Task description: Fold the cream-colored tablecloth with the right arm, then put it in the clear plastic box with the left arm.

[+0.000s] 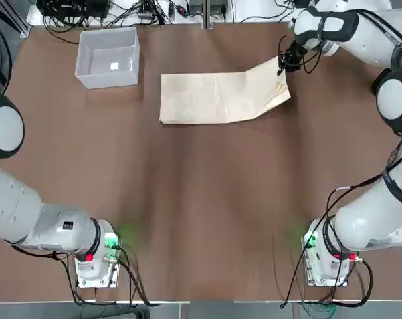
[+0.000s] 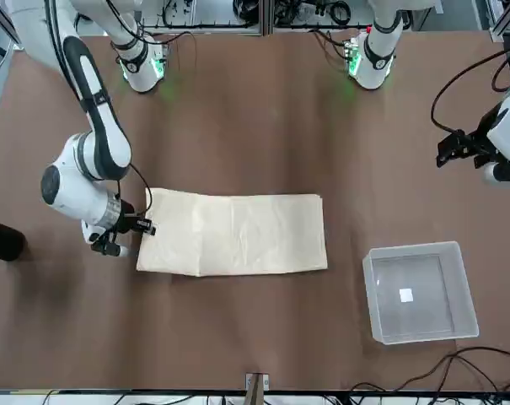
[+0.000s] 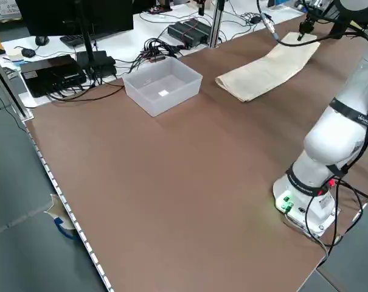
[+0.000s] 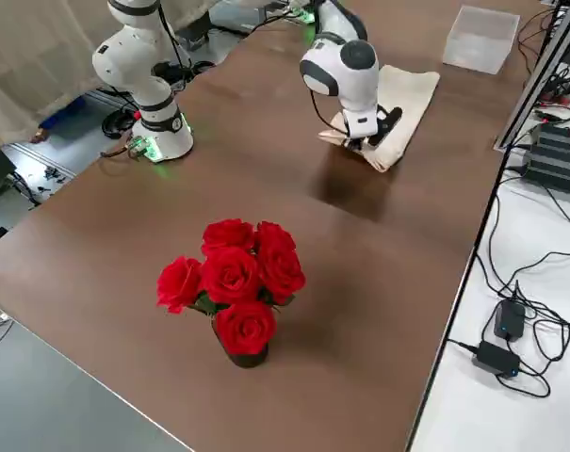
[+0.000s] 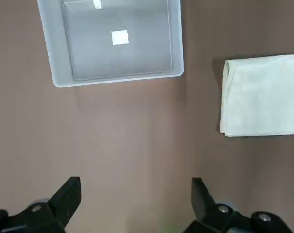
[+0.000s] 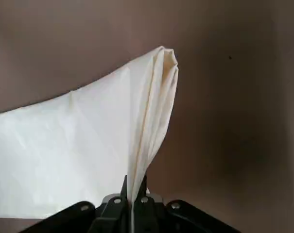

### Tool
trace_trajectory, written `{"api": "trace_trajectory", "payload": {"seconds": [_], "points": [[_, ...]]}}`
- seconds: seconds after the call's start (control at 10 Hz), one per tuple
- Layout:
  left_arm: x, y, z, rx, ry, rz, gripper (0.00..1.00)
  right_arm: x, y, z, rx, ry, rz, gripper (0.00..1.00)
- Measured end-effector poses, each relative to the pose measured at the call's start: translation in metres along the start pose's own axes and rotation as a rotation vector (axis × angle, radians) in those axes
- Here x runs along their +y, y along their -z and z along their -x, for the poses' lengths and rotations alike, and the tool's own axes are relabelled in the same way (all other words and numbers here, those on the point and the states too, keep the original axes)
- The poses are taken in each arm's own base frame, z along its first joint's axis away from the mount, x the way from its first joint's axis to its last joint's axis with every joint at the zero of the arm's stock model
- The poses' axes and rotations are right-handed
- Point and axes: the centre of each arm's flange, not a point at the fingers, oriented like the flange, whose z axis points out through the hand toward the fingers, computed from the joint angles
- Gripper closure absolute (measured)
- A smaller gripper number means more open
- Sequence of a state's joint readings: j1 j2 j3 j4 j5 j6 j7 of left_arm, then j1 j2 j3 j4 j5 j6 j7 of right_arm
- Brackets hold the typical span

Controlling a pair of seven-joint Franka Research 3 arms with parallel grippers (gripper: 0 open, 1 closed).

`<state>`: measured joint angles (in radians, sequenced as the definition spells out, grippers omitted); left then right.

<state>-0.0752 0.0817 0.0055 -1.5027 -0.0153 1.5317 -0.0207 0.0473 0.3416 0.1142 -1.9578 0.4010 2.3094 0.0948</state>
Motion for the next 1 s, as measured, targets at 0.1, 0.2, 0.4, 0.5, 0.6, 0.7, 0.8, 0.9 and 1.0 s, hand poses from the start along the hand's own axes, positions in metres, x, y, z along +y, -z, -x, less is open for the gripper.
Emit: {"api": "trace_trajectory", "payload": {"seconds": [0.1,0.2,0.4,0.5,0.6,0.7,0.8,0.9,1.0], "points": [[0.002,0.000,0.000,0.000,-0.002,0.000,0.00,-0.009,0.014,0.003,0.012,-0.009,-0.001,0.96],[0.002,0.000,0.000,0.000,-0.002,0.000,0.00,-0.023,0.025,0.008,0.026,-0.025,-0.004,0.96],[0.001,0.000,0.000,0.000,-0.002,0.000,0.00,-0.053,0.036,0.021,0.045,-0.068,0.009,0.96],[0.001,0.000,0.000,0.000,-0.002,0.000,0.00,-0.069,0.036,0.029,0.046,-0.091,0.019,0.96],[0.001,0.000,0.000,0.000,-0.001,0.000,0.00,-0.082,0.034,0.036,0.048,-0.106,0.030,0.96],[0.001,0.000,0.000,0.000,-0.001,0.000,0.00,-0.094,0.033,0.041,0.051,-0.114,0.035,0.96],[0.001,0.000,0.000,0.000,-0.001,0.000,0.00,-0.106,0.037,0.045,0.055,-0.119,0.035,0.96],[0.001,0.000,0.000,0.000,-0.001,0.000,0.00,-0.119,0.045,0.049,0.051,-0.120,0.040,0.96],[0.001,0.000,0.000,0.000,-0.001,0.000,0.00,-0.131,0.056,0.051,0.045,-0.123,0.053,0.96]]}}
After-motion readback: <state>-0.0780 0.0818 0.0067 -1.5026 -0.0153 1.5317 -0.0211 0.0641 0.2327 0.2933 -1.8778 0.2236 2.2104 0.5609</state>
